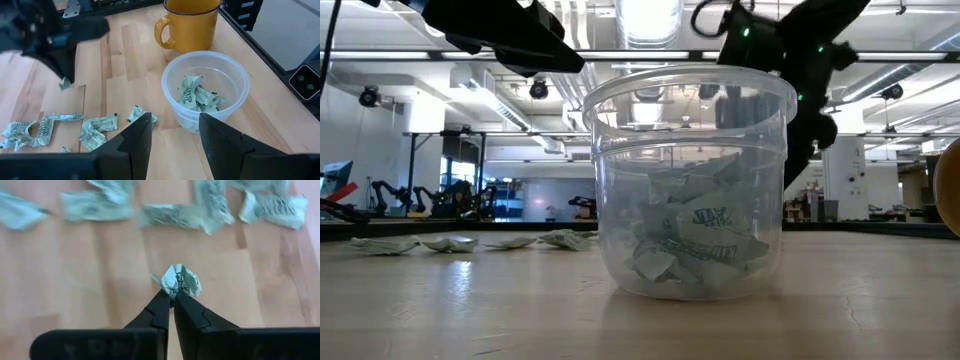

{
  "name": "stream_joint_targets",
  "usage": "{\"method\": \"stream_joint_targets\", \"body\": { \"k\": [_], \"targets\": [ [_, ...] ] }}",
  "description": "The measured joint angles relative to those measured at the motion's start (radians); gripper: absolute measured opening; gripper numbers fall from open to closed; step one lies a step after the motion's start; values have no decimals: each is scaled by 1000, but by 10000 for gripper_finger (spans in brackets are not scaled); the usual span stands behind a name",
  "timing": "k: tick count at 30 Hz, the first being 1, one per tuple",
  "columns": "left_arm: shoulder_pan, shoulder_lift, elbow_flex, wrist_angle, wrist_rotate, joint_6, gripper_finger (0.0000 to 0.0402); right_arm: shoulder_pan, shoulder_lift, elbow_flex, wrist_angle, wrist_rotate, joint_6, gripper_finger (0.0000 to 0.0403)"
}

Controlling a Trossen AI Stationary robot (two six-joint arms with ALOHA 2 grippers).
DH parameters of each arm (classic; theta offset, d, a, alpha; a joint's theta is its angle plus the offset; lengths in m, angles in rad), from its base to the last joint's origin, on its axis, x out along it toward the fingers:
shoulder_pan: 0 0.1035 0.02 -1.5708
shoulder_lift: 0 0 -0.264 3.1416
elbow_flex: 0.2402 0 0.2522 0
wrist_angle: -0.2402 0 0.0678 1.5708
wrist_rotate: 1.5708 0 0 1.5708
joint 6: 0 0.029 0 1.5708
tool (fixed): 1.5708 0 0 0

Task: Pick and place Stevia / Truvia into bins
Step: Put the stevia packet into the transparent bin

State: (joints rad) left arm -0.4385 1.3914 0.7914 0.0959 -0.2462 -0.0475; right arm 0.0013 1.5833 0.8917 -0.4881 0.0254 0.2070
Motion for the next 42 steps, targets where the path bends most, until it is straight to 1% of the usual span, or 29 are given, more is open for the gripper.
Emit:
{"method": "stream_joint_targets", "body": {
  "k": [6,8,11,16,19,23,25,29,33,35,39,42],
  "targets": [
    [0,0,0,0,0,0,148,112,-112,0,13,2,0,13],
    [0,0,0,0,0,0,148,156,-147,0,46,2,-2,13],
    [0,0,-1,0,0,0,148,224,-177,1,133,3,-48,13],
    [0,0,-2,0,0,0,148,323,-173,2,347,-8,-167,13],
    [0,0,-7,1,0,0,148,357,-143,2,426,-77,-231,13],
    [0,0,-10,0,0,0,148,374,-104,6,479,-202,-253,13],
    [0,0,-11,0,0,0,148,375,-79,15,480,-227,-254,13],
    [0,0,-11,-2,0,0,148,373,-8,50,482,-233,-267,13],
    [0,0,-11,-10,0,0,148,372,74,116,475,-235,-292,13],
    [0,0,-11,-18,0,0,148,372,108,166,439,-235,-303,13],
    [0,0,-11,-44,0,-24,148,372,156,267,304,-235,-312,13],
    [0,0,-10,-77,0,-27,148,372,193,317,224,-233,-311,13]
  ]
}}
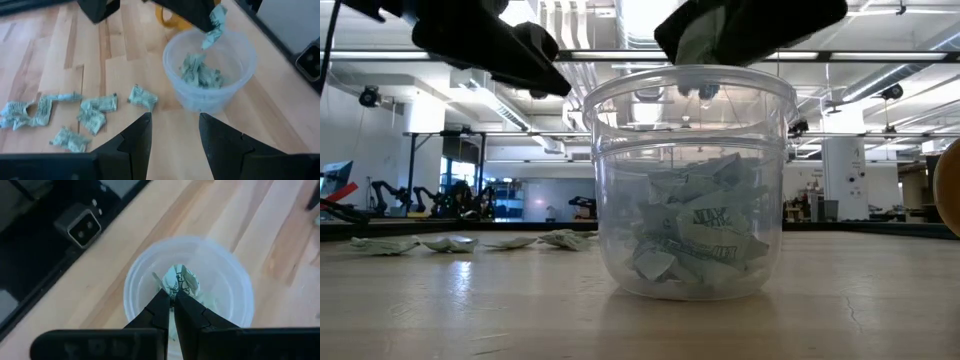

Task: Pick and place Stevia / Truvia into bins
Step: Put the stevia packet into the transparent bin

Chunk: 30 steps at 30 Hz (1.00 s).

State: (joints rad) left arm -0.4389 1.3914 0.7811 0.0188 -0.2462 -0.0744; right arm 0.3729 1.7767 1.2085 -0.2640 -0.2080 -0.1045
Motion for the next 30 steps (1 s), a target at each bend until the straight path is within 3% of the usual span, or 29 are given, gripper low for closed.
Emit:
{"method": "stream_joint_targets", "body": {
  "k": [6,18,30],
  "targets": [
    [0,0,-1,-45,0,-26,148,0,40,23,-19,85,6,13],
    [0,0,-2,-71,0,-45,148,-3,33,21,-18,88,0,15],
    [0,0,-3,-99,-3,-52,148,-5,32,20,-27,106,1,121]
  ]
}}
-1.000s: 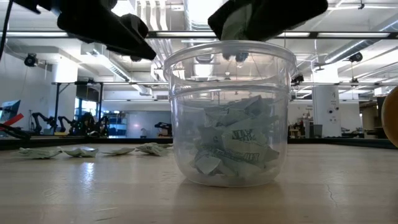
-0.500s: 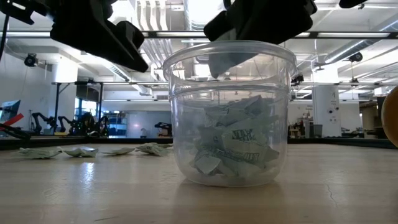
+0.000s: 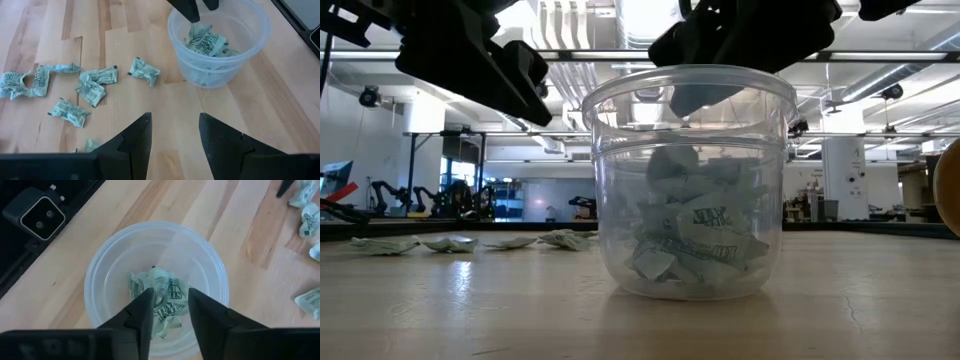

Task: Pick and place Stevia / Truvia into bins
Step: Put the stevia packet into the transparent bin

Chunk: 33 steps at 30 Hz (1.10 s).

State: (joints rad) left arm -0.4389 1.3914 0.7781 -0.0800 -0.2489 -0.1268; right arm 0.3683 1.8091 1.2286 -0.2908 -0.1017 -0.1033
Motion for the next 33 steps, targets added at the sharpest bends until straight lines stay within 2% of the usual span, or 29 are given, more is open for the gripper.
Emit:
{"method": "stream_joint_targets", "body": {
  "k": [5,11,16,20,28,33],
  "targets": [
    [0,0,-17,-7,-110,0,148,0,-2,51,-76,1,-4,141],
    [15,0,-122,-8,-261,1,148,11,-4,104,-148,28,-1,141],
    [49,0,-204,18,-277,-25,148,23,-12,125,-190,29,-2,131],
    [82,0,-241,113,-277,-20,148,31,-31,125,-213,60,-2,123],
    [119,5,-274,287,-259,112,148,59,-75,125,-237,80,5,109],
    [137,63,-267,334,-227,144,148,83,-96,123,-238,82,6,102]
  ]
}}
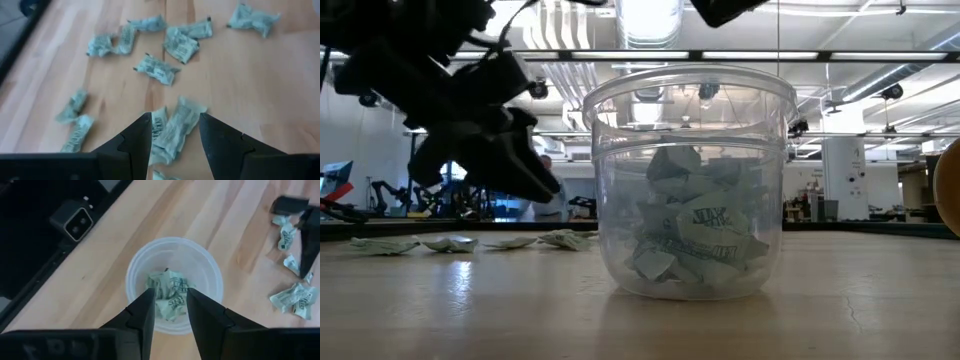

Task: Pick and place Stevia / Truvia into bins
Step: Put the stevia packet into the transparent bin

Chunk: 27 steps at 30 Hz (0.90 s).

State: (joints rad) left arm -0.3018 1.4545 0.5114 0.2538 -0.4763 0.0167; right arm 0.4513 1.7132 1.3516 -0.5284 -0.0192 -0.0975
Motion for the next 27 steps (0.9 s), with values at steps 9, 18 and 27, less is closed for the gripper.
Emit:
{"method": "stream_joint_targets", "body": {
  "k": [9,18,27],
  "targets": [
    [47,133,48,-10,32,0,148,48,-46,-14,-23,76,15,100],
    [70,140,57,-26,85,-10,128,80,-78,-34,-21,128,25,90],
    [72,141,58,-45,110,-10,44,81,-78,-35,-22,128,34,77]
  ]
}}
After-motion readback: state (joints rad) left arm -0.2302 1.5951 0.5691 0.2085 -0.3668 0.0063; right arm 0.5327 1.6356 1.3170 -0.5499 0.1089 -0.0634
